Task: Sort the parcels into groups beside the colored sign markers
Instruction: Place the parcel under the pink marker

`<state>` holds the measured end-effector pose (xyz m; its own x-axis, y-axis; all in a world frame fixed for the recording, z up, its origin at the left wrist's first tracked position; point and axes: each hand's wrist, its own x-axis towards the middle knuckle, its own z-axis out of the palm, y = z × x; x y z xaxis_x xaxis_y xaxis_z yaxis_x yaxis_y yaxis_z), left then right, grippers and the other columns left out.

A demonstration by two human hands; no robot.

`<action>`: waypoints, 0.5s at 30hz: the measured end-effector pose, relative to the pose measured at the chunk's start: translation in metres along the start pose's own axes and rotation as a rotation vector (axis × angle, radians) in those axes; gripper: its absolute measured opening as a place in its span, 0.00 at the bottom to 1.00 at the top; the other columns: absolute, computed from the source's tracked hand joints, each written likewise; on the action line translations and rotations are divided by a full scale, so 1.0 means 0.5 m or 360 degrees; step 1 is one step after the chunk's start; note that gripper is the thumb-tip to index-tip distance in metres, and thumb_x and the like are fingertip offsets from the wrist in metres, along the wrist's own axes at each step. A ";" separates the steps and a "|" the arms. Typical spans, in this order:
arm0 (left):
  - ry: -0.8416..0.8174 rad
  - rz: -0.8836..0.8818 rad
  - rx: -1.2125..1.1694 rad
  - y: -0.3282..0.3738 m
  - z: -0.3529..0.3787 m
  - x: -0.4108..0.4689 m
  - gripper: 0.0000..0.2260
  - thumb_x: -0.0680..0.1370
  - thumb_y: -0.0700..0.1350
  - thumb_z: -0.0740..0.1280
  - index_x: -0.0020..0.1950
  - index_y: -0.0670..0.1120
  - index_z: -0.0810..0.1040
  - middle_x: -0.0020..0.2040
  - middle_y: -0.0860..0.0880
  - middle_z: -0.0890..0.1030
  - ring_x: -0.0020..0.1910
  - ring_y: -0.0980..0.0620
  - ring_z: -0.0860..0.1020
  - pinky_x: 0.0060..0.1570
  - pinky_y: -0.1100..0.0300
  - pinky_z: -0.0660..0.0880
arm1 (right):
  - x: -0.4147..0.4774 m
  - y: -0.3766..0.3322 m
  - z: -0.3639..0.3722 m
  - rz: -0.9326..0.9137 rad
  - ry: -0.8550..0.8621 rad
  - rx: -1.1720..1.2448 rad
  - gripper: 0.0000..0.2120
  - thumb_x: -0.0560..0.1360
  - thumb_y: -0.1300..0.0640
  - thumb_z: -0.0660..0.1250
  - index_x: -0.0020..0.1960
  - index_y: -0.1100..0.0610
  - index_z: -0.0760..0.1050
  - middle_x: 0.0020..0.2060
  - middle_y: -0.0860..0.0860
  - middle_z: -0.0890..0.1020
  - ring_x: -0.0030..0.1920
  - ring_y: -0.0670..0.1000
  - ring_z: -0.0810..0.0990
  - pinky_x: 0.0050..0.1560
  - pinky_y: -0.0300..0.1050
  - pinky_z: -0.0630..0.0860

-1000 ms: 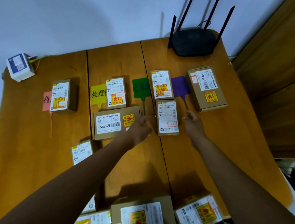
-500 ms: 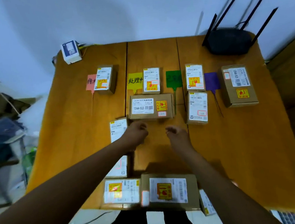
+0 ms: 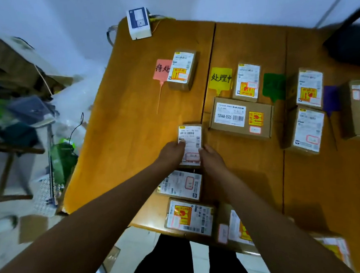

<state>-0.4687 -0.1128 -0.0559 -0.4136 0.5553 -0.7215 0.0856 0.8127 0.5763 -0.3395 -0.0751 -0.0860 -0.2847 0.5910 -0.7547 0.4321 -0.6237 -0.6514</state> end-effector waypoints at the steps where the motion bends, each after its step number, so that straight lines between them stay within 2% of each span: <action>1: -0.0033 0.0055 -0.0089 -0.006 -0.004 0.001 0.20 0.83 0.55 0.57 0.61 0.43 0.80 0.59 0.41 0.83 0.54 0.43 0.82 0.57 0.50 0.78 | -0.004 -0.006 0.009 0.0008 0.0013 0.0045 0.16 0.81 0.52 0.58 0.67 0.47 0.75 0.57 0.51 0.85 0.53 0.53 0.84 0.61 0.56 0.79; 5: -0.0029 0.0250 -0.0306 0.017 -0.036 -0.004 0.14 0.84 0.49 0.60 0.60 0.43 0.80 0.55 0.44 0.84 0.48 0.49 0.83 0.43 0.58 0.78 | -0.028 -0.048 0.022 -0.0069 0.0111 0.0185 0.16 0.79 0.54 0.57 0.63 0.47 0.77 0.52 0.50 0.86 0.50 0.51 0.86 0.58 0.57 0.81; 8: 0.0032 0.0443 -0.0351 0.058 -0.083 -0.023 0.09 0.83 0.47 0.62 0.61 0.47 0.77 0.55 0.49 0.83 0.50 0.49 0.83 0.47 0.55 0.82 | -0.054 -0.112 0.024 -0.0208 0.0104 0.0174 0.17 0.81 0.62 0.58 0.63 0.48 0.77 0.54 0.51 0.86 0.48 0.47 0.86 0.50 0.48 0.82; 11: 0.0070 0.0681 -0.0393 0.115 -0.140 -0.044 0.14 0.80 0.42 0.68 0.65 0.46 0.76 0.61 0.46 0.82 0.55 0.45 0.83 0.51 0.43 0.82 | -0.094 -0.210 0.021 -0.0462 0.0175 0.0030 0.21 0.80 0.65 0.59 0.67 0.48 0.75 0.58 0.46 0.84 0.55 0.48 0.83 0.59 0.53 0.80; 12: 0.0096 0.0750 -0.0395 0.144 -0.158 -0.054 0.17 0.78 0.40 0.69 0.67 0.45 0.75 0.62 0.45 0.81 0.56 0.44 0.83 0.50 0.42 0.82 | -0.111 -0.249 0.018 -0.0540 0.0207 0.0001 0.22 0.80 0.65 0.60 0.69 0.48 0.74 0.57 0.43 0.83 0.56 0.47 0.82 0.60 0.51 0.79; 14: 0.0155 0.0879 -0.0425 0.213 -0.196 -0.086 0.22 0.77 0.35 0.69 0.71 0.44 0.74 0.63 0.44 0.81 0.57 0.44 0.82 0.51 0.43 0.82 | -0.159 -0.334 0.008 -0.0685 0.0263 -0.0007 0.22 0.80 0.67 0.59 0.69 0.49 0.73 0.53 0.40 0.80 0.52 0.44 0.80 0.54 0.42 0.78; 15: 0.0187 0.0945 -0.0443 0.249 -0.215 -0.108 0.23 0.76 0.35 0.70 0.71 0.44 0.73 0.63 0.44 0.81 0.58 0.45 0.81 0.52 0.45 0.82 | -0.190 -0.376 0.002 -0.0754 0.0299 -0.0039 0.20 0.79 0.67 0.59 0.65 0.47 0.72 0.54 0.40 0.81 0.51 0.44 0.80 0.50 0.38 0.77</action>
<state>-0.5333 -0.0608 0.0963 -0.4659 0.8588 -0.2133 0.0985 0.2899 0.9520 -0.3946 -0.0147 0.1081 -0.2962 0.8892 -0.3486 0.3134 -0.2543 -0.9149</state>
